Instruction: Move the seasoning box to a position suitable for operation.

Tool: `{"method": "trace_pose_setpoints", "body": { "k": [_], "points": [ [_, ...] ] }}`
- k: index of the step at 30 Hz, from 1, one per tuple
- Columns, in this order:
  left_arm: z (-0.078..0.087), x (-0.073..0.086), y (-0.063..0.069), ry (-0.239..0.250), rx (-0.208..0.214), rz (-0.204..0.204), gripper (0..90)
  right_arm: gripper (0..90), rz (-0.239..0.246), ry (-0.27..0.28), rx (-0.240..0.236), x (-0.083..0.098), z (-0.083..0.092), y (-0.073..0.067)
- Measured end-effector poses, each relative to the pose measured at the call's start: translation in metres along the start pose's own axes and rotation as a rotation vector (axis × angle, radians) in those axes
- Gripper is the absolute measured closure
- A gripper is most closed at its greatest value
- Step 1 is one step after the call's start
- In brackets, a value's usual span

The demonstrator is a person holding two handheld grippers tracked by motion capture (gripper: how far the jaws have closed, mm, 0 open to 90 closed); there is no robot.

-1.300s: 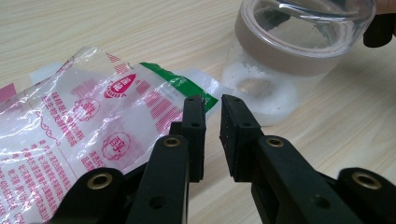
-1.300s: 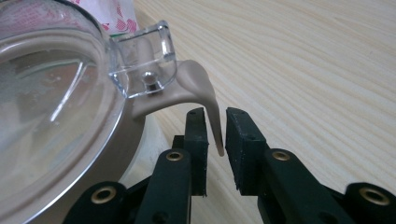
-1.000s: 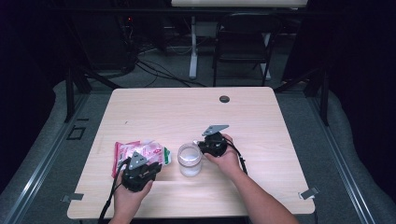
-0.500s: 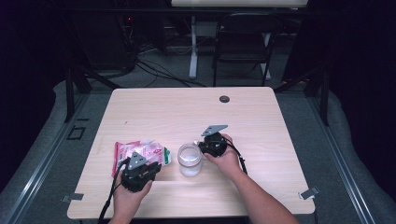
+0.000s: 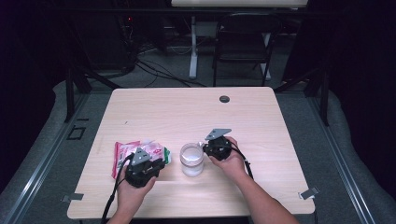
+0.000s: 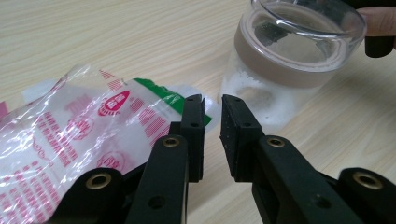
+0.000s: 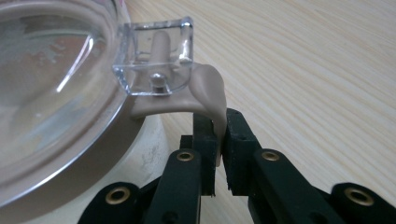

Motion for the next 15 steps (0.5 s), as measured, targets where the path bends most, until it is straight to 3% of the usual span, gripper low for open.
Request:
{"method": "trace_pose_setpoints", "body": {
  "k": [8, 10, 15],
  "points": [
    [-0.016, -0.008, 0.014, -0.016, 0.059, -0.045, 78.9, 84.7, -0.043, -0.005, 0.064, 0.014, 0.016, 0.001],
    [-0.024, -0.009, 0.023, -0.034, 0.107, -0.066, 77.5, 84.6, -0.061, -0.007, 0.082, 0.018, 0.020, 0.002],
    [-0.039, -0.012, 0.044, -0.060, 0.165, -0.118, 74.2, 83.1, -0.126, -0.006, 0.115, 0.030, 0.034, 0.003]
  ]
}}
Point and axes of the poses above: each handheld gripper's, and its own axes: z roughly backward along the jaws, x roughly out of its underside, y roughly to its right, the point moved 7 cm from there along -z, roughly forward along the jaws, and after that the axes turned 1 degree about -y, right-handed, at the moved point
